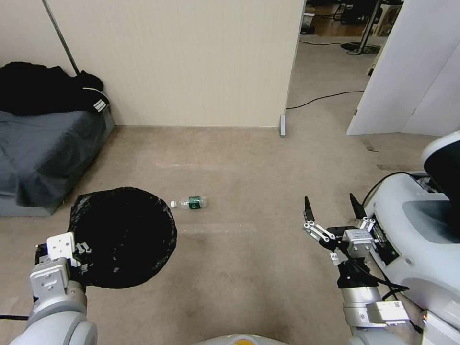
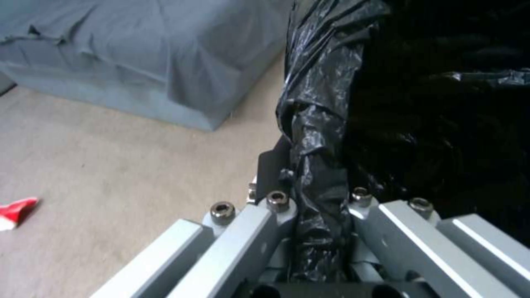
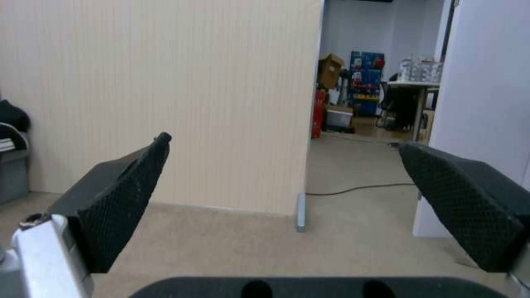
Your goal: Pick up the trash bin, then pick up the garbage from the floor and place it into the trash bin.
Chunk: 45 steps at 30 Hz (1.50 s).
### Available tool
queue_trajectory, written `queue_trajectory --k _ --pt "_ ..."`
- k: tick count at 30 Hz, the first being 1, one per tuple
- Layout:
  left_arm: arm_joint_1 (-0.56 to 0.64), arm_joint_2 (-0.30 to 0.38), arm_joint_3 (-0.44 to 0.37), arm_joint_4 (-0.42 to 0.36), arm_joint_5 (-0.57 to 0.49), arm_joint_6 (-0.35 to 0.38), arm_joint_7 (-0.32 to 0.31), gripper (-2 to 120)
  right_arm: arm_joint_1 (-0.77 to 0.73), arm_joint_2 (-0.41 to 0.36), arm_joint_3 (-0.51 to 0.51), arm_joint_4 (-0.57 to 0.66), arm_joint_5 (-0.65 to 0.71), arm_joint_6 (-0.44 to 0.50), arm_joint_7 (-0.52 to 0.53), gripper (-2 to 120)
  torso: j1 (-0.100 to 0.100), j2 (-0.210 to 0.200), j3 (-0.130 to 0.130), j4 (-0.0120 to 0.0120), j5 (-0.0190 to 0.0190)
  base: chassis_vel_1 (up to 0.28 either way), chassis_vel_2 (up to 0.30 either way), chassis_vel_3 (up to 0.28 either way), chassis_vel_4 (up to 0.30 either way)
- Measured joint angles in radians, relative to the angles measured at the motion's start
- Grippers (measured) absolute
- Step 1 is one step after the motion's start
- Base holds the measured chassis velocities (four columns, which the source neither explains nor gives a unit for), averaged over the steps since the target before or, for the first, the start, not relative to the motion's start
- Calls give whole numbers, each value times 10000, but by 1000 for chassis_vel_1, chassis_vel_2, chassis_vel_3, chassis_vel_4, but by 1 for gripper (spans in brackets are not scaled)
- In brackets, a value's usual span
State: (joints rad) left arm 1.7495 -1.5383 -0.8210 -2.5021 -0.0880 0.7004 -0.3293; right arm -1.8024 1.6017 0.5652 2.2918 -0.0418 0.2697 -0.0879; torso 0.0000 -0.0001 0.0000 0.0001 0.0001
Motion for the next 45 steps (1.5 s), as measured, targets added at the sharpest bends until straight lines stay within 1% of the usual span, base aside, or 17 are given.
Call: queue_trajectory --k 9,12,15,35,45 --pt "-12 -16 -55 62 0 -176 53 1 -16 -1 19 10 21 33 -23 100 0 0 1 -2 -3 -117 121 118 -121" --pt "-20 -19 -89 72 -9 -207 55 1 -4 -3 24 9 32 132 -66 100 0 0 1 1 -1 -69 76 80 -53" --pt "-22 -19 -107 80 -51 -229 56 1 18 -5 53 7 52 257 -143 100 0 0 1 -2 -2 -56 55 37 -59" --pt "3 -48 -87 37 -189 -225 46 1 31 -2 119 -47 49 513 -292 100 0 1 0 -1 -1 0 0 0 0" --pt "12 -58 -76 34 -201 -212 46 1 35 -1 131 -60 58 536 -301 100 0 1 0 -1 -1 65 61 68 61"
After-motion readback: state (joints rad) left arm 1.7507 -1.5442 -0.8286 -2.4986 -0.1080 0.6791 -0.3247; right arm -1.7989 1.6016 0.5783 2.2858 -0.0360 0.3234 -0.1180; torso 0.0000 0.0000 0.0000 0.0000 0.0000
